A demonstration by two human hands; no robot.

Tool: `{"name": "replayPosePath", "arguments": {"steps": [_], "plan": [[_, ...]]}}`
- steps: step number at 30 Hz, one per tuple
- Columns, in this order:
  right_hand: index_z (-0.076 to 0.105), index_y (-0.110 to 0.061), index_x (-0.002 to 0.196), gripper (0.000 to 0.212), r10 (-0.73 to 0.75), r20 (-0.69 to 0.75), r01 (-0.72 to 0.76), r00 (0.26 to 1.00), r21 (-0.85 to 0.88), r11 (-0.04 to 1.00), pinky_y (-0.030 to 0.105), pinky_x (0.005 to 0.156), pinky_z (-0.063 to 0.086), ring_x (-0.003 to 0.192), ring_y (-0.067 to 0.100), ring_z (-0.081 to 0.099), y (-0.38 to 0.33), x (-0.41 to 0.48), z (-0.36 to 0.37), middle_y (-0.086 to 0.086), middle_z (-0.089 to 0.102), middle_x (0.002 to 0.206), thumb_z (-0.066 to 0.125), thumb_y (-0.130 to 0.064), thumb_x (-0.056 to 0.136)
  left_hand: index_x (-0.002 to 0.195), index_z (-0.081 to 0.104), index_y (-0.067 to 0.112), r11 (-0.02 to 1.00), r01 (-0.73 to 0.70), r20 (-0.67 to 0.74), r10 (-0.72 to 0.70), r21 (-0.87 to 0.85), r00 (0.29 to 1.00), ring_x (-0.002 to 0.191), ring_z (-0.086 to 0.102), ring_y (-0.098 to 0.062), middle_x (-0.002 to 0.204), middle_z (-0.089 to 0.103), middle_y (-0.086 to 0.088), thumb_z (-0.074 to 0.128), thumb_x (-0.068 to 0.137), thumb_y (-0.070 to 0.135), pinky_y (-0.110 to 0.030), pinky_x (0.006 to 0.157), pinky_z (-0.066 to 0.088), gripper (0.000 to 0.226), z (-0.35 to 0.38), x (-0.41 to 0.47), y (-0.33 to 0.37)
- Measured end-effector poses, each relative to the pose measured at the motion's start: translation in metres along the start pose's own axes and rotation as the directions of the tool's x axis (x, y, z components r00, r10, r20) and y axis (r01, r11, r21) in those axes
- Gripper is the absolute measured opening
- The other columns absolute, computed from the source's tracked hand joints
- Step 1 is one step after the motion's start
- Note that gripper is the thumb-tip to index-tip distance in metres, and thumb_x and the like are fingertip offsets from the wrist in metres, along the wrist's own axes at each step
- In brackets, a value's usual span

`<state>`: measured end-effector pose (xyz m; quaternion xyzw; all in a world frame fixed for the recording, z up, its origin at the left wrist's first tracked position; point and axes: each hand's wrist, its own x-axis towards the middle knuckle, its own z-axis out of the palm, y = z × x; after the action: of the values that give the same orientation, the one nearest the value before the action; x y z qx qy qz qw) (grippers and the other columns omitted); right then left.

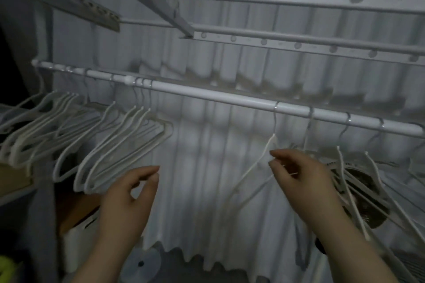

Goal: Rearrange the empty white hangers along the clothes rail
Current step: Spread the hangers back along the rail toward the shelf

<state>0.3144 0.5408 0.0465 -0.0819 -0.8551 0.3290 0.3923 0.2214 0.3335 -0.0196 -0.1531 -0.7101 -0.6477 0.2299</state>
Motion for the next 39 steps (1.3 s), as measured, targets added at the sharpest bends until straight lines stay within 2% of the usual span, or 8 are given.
{"name": "replayPosePath", "arguments": {"steps": [4,8,14,17,23,29,36,39], "plan": [[0.058,-0.033,0.079,0.026,-0.009,0.047,-0.002,0.999,0.243,0.97,0.003,0.053,0.043,0.058,0.004,0.057,-0.046,0.001,0.057,-0.002,0.061,0.071,0.057,-0.008,0.087,0.083,0.059,0.034,0.994,-0.061,-0.07,0.067,0.086,0.995,0.098,0.053,-0.019,0.086,0.051,0.025,0.056,0.087,0.013,-0.038,0.084,0.046,0.021,-0.049,0.037,-0.026],[0.053,-0.04,0.071,0.038,-0.032,0.097,0.0,0.995,0.314,0.95,0.011,0.052,0.041,0.053,0.005,0.051,-0.083,0.005,0.144,-0.007,0.059,0.066,0.054,-0.005,0.086,0.108,0.063,0.012,0.97,-0.041,-0.055,0.056,0.239,0.997,0.105,0.053,-0.023,0.101,0.052,0.007,0.058,0.085,0.011,-0.033,0.09,0.041,0.024,-0.087,0.072,-0.064],[0.053,-0.009,0.12,0.03,0.215,0.278,-0.321,0.936,0.425,0.846,0.013,0.066,0.046,0.067,0.005,0.049,-0.101,0.021,0.239,-0.007,0.051,0.074,0.05,-0.008,0.09,0.123,0.05,0.011,0.987,0.151,0.156,-0.159,0.059,0.975,0.095,0.049,-0.018,0.102,0.054,0.001,0.059,0.084,0.011,-0.032,0.084,0.041,0.04,-0.099,0.098,-0.089],[0.043,-0.006,0.13,0.041,0.359,0.343,-0.49,0.868,0.472,0.733,0.029,0.086,0.049,0.073,0.008,0.05,-0.105,0.039,0.254,0.0,0.057,0.088,0.052,-0.016,0.091,0.116,0.048,0.02,0.942,0.326,0.298,-0.289,-0.08,0.91,0.085,0.053,-0.019,0.096,0.059,-0.005,0.057,0.086,0.011,-0.026,0.069,0.042,0.033,-0.102,0.104,-0.092],[0.031,-0.008,0.139,0.061,0.421,0.471,-0.612,0.775,0.396,0.684,0.023,0.06,0.045,0.066,0.011,0.052,-0.113,0.068,0.279,-0.002,0.057,0.086,0.055,-0.033,0.089,0.098,0.05,0.033,0.88,0.444,0.434,-0.338,-0.168,0.835,0.076,0.059,-0.009,0.08,0.066,0.001,0.052,0.089,0.016,-0.023,0.065,0.044,0.019,-0.109,0.117,-0.092],[0.035,-0.001,0.136,0.056,0.448,0.476,-0.641,0.757,0.406,0.652,0.021,0.052,0.043,0.056,0.012,0.051,-0.11,0.075,0.297,-0.001,0.057,0.074,0.056,-0.021,0.089,0.091,0.045,0.044,0.949,0.301,0.446,-0.229,-0.096,0.865,0.052,0.061,0.005,0.049,0.065,0.008,0.057,0.086,0.011,-0.009,0.056,0.043,0.035,-0.107,0.121,-0.105],[0.035,-0.009,0.135,0.047,0.48,0.327,-0.579,0.814,0.514,0.633,0.012,0.032,0.029,0.026,0.007,0.037,-0.09,0.073,0.294,0.004,0.052,0.062,0.049,-0.011,0.091,0.127,0.041,0.036,0.979,-0.029,0.227,-0.018,0.201,0.974,0.111,0.05,-0.019,0.113,0.042,0.008,0.059,0.086,0.019,-0.027,0.09,0.042,0.048,-0.113,0.123,-0.106],[0.04,-0.011,0.131,0.042,0.472,0.256,-0.528,0.844,0.557,0.641,0.01,0.032,0.025,0.024,0.005,0.032,-0.085,0.071,0.281,0.005,0.047,0.058,0.047,-0.006,0.09,0.114,0.064,0.017,0.834,-0.294,0.197,0.226,0.467,0.954,0.095,0.06,-0.036,0.111,0.058,-0.011,0.067,0.069,0.025,-0.045,0.08,0.051,0.045,-0.115,0.13,-0.114]]}}
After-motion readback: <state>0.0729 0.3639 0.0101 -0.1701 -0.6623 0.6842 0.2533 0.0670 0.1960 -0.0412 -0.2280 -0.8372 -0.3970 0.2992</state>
